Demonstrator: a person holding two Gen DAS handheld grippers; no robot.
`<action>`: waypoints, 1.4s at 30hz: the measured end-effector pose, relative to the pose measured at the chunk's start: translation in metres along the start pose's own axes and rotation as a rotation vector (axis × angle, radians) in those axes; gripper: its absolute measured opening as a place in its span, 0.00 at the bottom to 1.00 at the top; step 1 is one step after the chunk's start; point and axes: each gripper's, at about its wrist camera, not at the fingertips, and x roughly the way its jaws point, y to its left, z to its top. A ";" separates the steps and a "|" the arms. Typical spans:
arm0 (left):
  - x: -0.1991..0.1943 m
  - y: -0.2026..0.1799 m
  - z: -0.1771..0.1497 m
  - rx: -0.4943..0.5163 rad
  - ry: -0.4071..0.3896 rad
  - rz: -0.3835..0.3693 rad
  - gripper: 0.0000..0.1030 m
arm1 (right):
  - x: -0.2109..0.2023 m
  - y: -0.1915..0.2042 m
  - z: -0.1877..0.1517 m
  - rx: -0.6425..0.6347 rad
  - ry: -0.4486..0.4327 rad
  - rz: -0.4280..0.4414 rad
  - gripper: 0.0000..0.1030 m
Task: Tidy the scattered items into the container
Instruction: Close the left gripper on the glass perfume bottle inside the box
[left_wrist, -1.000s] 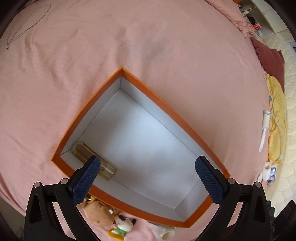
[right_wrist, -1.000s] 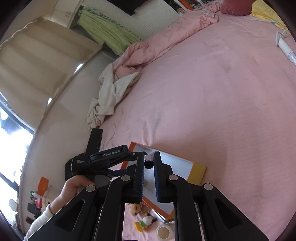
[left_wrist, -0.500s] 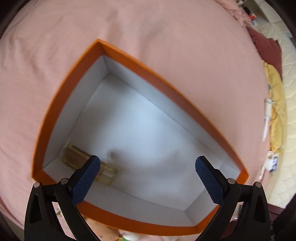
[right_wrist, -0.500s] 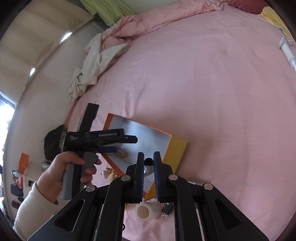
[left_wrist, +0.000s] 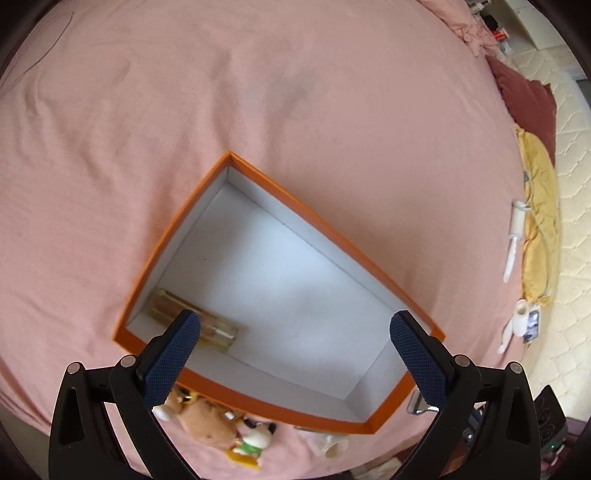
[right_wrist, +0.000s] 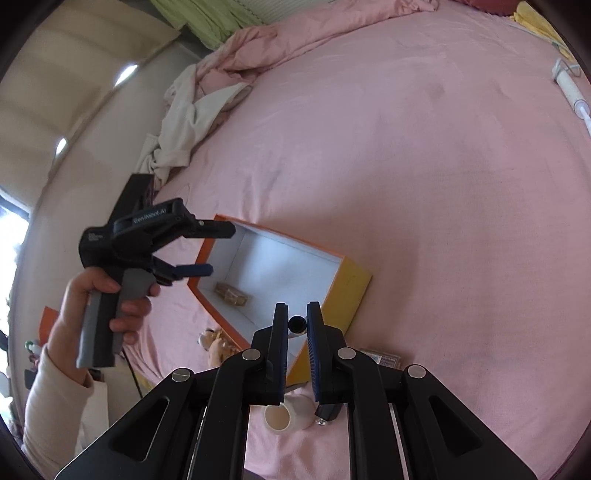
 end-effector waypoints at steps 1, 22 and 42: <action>0.005 0.000 0.000 0.027 0.020 0.039 0.99 | 0.004 0.001 -0.001 -0.010 0.020 -0.011 0.10; 0.055 0.001 -0.011 0.403 0.206 0.522 0.52 | 0.008 -0.007 0.000 -0.006 0.013 -0.007 0.12; 0.050 -0.014 -0.002 0.494 0.119 0.547 0.74 | 0.006 0.005 0.003 -0.018 -0.011 0.010 0.15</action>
